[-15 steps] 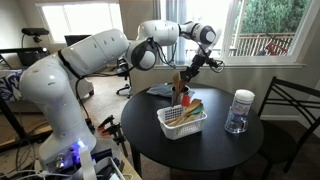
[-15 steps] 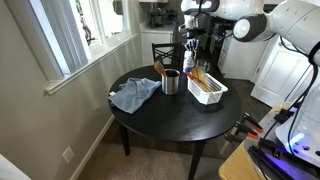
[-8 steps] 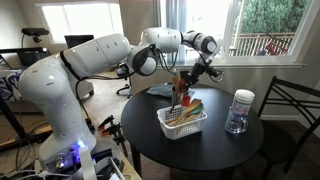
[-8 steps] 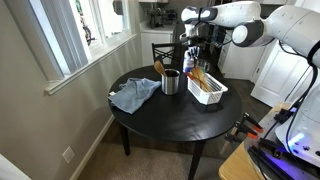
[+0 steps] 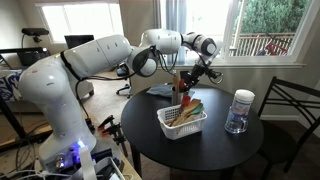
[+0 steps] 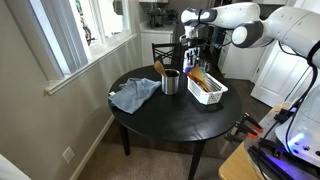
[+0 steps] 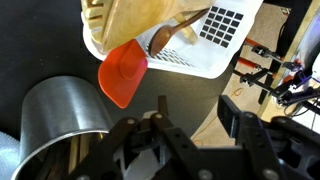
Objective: Put the wooden spoon inside the white container
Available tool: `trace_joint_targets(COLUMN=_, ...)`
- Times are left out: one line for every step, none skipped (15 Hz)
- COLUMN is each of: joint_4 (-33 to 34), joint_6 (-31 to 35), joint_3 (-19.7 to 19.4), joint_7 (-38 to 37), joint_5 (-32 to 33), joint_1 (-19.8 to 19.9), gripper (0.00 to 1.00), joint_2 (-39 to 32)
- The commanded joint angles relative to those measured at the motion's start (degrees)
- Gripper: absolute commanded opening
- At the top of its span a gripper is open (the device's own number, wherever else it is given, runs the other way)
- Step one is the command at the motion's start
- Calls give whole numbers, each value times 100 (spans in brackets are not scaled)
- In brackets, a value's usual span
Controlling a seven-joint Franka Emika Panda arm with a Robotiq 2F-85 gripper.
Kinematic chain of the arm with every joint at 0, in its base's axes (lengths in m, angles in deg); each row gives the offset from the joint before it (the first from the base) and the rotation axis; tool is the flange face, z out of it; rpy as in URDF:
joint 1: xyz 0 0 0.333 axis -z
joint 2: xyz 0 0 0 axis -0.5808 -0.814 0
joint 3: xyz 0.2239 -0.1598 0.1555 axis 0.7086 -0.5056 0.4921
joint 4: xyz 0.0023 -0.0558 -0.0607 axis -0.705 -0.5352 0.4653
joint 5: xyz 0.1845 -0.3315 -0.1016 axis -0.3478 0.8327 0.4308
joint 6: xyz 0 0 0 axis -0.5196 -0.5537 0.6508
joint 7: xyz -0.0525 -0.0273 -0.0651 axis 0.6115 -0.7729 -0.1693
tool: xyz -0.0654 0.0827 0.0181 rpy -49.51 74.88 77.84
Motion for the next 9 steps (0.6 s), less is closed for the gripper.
trace_joint_targets(joint_4=-44, joint_6=-67, joint_3=93, joint_7=147, joint_5=-72, joint_1=52, gripper=86, joint_2=85)
trace_joint_targets(joint_4=7, joint_6=0, joint_3=29, joint_7=1, joint_5=0, joint_1=0, gripper=67, joint_2=0)
trace_joint_targets(joint_4=12, joint_6=0, joint_3=44, joint_7=1, joint_5=0, joint_1=0, gripper=74, joint_2=0)
trace_joint_targets(joint_4=13, joint_6=0, joint_3=54, joint_7=1, joint_5=0, joint_1=0, gripper=80, joint_2=0)
trace_joint_targets(joint_4=13, joint_6=0, joint_3=60, joint_7=1, joint_5=0, joint_1=0, gripper=85, joint_2=0)
trace_joint_targets(joint_4=13, joint_6=0, joint_3=62, joint_7=2, joint_5=0, joint_1=0, gripper=86, joint_2=0)
trace_joint_targets(joint_4=13, joint_6=0, joint_3=62, joint_7=2, joint_5=0, joint_1=0, gripper=86, joint_2=0)
trace_joint_targets(joint_4=13, joint_6=0, joint_3=62, joint_7=2, joint_5=0, joint_1=0, gripper=86, joint_2=0)
trace_joint_targets(joint_4=13, joint_6=0, joint_3=63, joint_7=2, joint_5=0, joint_1=0, gripper=86, joint_2=0)
